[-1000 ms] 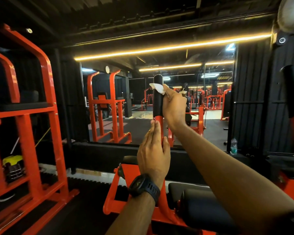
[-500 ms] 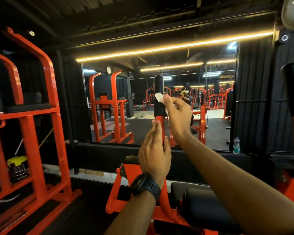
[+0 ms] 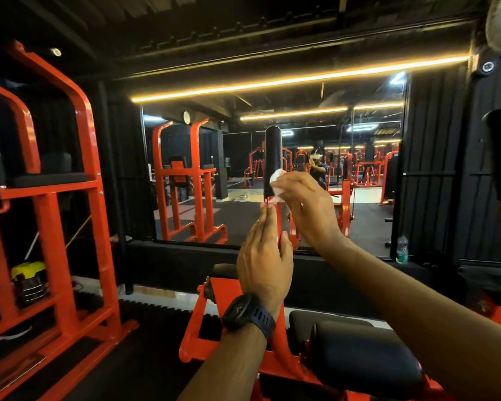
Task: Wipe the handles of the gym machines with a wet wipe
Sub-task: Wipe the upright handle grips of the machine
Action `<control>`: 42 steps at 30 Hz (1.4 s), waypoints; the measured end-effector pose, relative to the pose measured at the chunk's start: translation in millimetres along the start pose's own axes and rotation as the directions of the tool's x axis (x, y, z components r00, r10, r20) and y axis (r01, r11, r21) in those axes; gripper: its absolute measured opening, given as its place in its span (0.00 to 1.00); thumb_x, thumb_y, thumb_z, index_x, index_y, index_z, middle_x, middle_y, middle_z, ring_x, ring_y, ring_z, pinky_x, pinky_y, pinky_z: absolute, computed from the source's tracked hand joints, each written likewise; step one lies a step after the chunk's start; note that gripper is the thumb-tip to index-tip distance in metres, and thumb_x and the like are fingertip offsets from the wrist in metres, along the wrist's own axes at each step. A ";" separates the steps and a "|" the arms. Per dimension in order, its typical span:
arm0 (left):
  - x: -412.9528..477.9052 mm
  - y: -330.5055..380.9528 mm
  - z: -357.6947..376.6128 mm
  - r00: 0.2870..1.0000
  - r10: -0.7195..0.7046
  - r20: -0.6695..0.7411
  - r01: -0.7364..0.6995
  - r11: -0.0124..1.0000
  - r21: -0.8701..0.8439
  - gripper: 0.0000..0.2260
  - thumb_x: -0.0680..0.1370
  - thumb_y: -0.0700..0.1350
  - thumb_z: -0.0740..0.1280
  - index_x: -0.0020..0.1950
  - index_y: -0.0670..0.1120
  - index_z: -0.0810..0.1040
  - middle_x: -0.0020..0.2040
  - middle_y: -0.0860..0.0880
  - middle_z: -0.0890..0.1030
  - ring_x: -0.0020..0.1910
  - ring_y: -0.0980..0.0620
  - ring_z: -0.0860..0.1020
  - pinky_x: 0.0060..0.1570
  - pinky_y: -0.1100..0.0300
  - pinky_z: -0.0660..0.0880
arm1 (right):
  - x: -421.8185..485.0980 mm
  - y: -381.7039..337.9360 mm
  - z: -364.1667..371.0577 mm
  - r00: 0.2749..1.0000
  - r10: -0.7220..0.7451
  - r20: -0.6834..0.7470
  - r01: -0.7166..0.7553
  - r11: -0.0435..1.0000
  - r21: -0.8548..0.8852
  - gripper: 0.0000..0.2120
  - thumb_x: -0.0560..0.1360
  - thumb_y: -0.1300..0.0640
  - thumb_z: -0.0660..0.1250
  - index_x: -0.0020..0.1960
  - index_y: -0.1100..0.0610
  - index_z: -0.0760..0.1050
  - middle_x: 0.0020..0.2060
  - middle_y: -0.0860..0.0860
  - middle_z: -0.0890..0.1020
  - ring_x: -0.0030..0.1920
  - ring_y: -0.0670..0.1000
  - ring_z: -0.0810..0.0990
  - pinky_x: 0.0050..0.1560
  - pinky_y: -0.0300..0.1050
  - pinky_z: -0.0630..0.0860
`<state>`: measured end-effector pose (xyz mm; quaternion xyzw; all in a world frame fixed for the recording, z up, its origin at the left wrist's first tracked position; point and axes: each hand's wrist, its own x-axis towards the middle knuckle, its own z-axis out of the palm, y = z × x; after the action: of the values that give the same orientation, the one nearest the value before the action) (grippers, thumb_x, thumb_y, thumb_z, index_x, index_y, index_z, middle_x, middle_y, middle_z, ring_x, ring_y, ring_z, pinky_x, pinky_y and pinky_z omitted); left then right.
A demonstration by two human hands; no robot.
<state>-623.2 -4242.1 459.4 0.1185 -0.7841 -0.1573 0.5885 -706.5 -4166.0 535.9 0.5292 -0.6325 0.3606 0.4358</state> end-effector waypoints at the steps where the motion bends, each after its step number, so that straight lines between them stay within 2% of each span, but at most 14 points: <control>1: 0.4 0.3 0.2 1.000 -0.001 -0.007 0.001 1.000 -0.002 0.28 0.79 0.46 0.69 0.78 0.48 0.65 0.72 0.48 0.74 0.68 0.49 0.76 0.60 0.52 0.79 | 2.8 4.5 -3.0 0.992 -0.098 0.085 0.104 0.992 -0.065 0.17 0.77 0.56 0.64 0.63 0.59 0.78 0.63 0.56 0.79 0.65 0.52 0.76 0.66 0.38 0.70; 3: 0.1 1.0 0.4 1.000 0.000 -0.011 0.001 1.000 0.001 0.27 0.79 0.46 0.69 0.78 0.48 0.66 0.72 0.48 0.75 0.67 0.49 0.77 0.60 0.53 0.78 | 10.3 14.8 -5.3 0.957 -0.213 0.198 0.255 0.942 -0.219 0.19 0.75 0.59 0.66 0.65 0.58 0.77 0.64 0.55 0.79 0.68 0.54 0.75 0.69 0.48 0.70; 5: 0.0 0.9 0.4 1.000 0.001 -0.018 0.000 1.000 0.005 0.27 0.79 0.46 0.70 0.77 0.48 0.67 0.71 0.48 0.75 0.67 0.48 0.77 0.59 0.53 0.78 | 14.5 17.9 -5.2 0.951 -0.213 0.225 0.268 0.930 -0.251 0.18 0.77 0.59 0.66 0.66 0.56 0.77 0.65 0.53 0.79 0.68 0.54 0.74 0.68 0.55 0.71; 12: 0.5 0.2 0.8 1.000 0.006 -0.021 -0.006 1.000 0.001 0.27 0.79 0.46 0.69 0.77 0.48 0.67 0.72 0.48 0.74 0.67 0.49 0.76 0.58 0.53 0.79 | 22.9 4.9 -11.6 0.966 -0.193 0.169 0.235 0.930 -0.284 0.18 0.77 0.61 0.62 0.66 0.60 0.76 0.62 0.58 0.80 0.64 0.56 0.77 0.65 0.55 0.75; 14: 0.4 -0.4 1.3 0.999 0.006 -0.043 -0.006 1.000 -0.013 0.23 0.78 0.45 0.71 0.72 0.46 0.73 0.66 0.48 0.80 0.62 0.50 0.79 0.55 0.52 0.81 | 21.2 4.1 -8.3 0.889 -0.350 0.294 0.421 0.878 -0.228 0.18 0.77 0.64 0.64 0.66 0.62 0.77 0.63 0.58 0.80 0.65 0.54 0.76 0.67 0.56 0.73; 16: -0.5 -0.6 1.5 0.998 0.015 -0.068 -0.015 1.000 -0.010 0.21 0.77 0.44 0.72 0.69 0.45 0.75 0.63 0.47 0.82 0.60 0.50 0.81 0.56 0.52 0.80 | 24.1 7.5 -9.1 0.755 -0.484 0.442 0.619 0.749 -0.237 0.21 0.73 0.66 0.70 0.65 0.62 0.77 0.64 0.59 0.79 0.66 0.57 0.76 0.68 0.54 0.73; 21: -1.1 0.4 0.3 1.000 0.014 -0.027 -0.014 1.000 -0.005 0.28 0.78 0.46 0.71 0.77 0.46 0.66 0.71 0.46 0.75 0.65 0.48 0.78 0.57 0.53 0.78 | 60.7 15.2 -18.2 0.822 -0.412 0.394 0.549 0.758 -0.353 0.23 0.68 0.69 0.76 0.62 0.62 0.79 0.61 0.60 0.81 0.63 0.59 0.79 0.64 0.50 0.73; 24: -0.9 0.4 0.0 1.000 0.014 -0.022 -0.015 1.000 -0.007 0.28 0.79 0.46 0.69 0.78 0.46 0.65 0.72 0.46 0.74 0.67 0.48 0.77 0.60 0.54 0.75 | 67.8 19.7 -25.6 0.668 -0.508 0.544 0.733 0.577 -0.361 0.26 0.64 0.71 0.78 0.61 0.63 0.80 0.61 0.60 0.81 0.64 0.60 0.78 0.62 0.50 0.75; 25: -1.0 0.0 -0.4 1.000 0.016 -0.013 -0.016 1.000 -0.010 0.28 0.80 0.46 0.68 0.78 0.46 0.64 0.73 0.46 0.74 0.68 0.48 0.76 0.62 0.54 0.75 | 72.3 22.4 -29.8 0.652 -0.507 0.564 0.747 0.558 -0.361 0.27 0.63 0.70 0.78 0.62 0.63 0.79 0.61 0.60 0.80 0.64 0.60 0.78 0.62 0.50 0.75; 28: 0.6 0.0 -1.2 1.000 -0.001 0.013 0.002 1.000 -0.030 0.28 0.81 0.46 0.67 0.79 0.47 0.61 0.75 0.47 0.70 0.71 0.48 0.73 0.65 0.52 0.73 | 86.0 21.4 -32.4 0.733 -0.441 0.518 0.664 0.628 -0.406 0.28 0.64 0.69 0.78 0.63 0.62 0.78 0.63 0.61 0.79 0.65 0.62 0.77 0.60 0.52 0.76; 32: -0.5 -1.0 -0.4 1.000 0.008 -0.006 -0.008 1.000 -0.016 0.28 0.80 0.46 0.69 0.78 0.46 0.63 0.73 0.46 0.73 0.68 0.48 0.75 0.62 0.53 0.74 | 93.2 14.1 -26.1 0.572 -0.479 0.666 0.813 0.442 -0.379 0.26 0.63 0.70 0.77 0.61 0.62 0.80 0.63 0.61 0.79 0.67 0.62 0.75 0.63 0.52 0.75; 36: 0.2 -1.1 0.1 1.000 -0.008 0.004 0.008 1.000 -0.028 0.28 0.80 0.46 0.68 0.78 0.46 0.61 0.74 0.46 0.72 0.69 0.47 0.75 0.62 0.51 0.76 | 116.2 9.3 -32.5 0.740 -0.325 0.589 0.658 0.529 -0.536 0.26 0.75 0.65 0.70 0.72 0.58 0.70 0.71 0.57 0.71 0.74 0.58 0.66 0.67 0.50 0.71; 40: -0.6 -0.9 0.3 1.000 0.004 -0.002 -0.004 1.000 -0.019 0.28 0.80 0.46 0.68 0.78 0.46 0.62 0.74 0.46 0.72 0.70 0.48 0.74 0.64 0.54 0.73 | 110.6 -1.9 -12.5 0.645 -0.330 0.689 0.755 0.415 -0.508 0.21 0.76 0.64 0.69 0.69 0.58 0.73 0.70 0.56 0.72 0.73 0.55 0.67 0.69 0.48 0.71; 42: -0.2 -0.9 1.7 1.000 -0.002 0.004 0.002 1.000 -0.025 0.29 0.80 0.46 0.69 0.78 0.46 0.62 0.73 0.46 0.73 0.69 0.48 0.75 0.63 0.56 0.70 | 118.8 -3.1 -19.6 0.712 -0.243 0.659 0.680 0.473 -0.560 0.22 0.77 0.63 0.68 0.70 0.57 0.72 0.69 0.55 0.71 0.72 0.55 0.67 0.66 0.49 0.74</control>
<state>-624.8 -4242.7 458.4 0.1117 -0.7832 -0.1679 0.5882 -707.4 -4190.8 653.8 0.5166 -0.6351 -0.2332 0.5248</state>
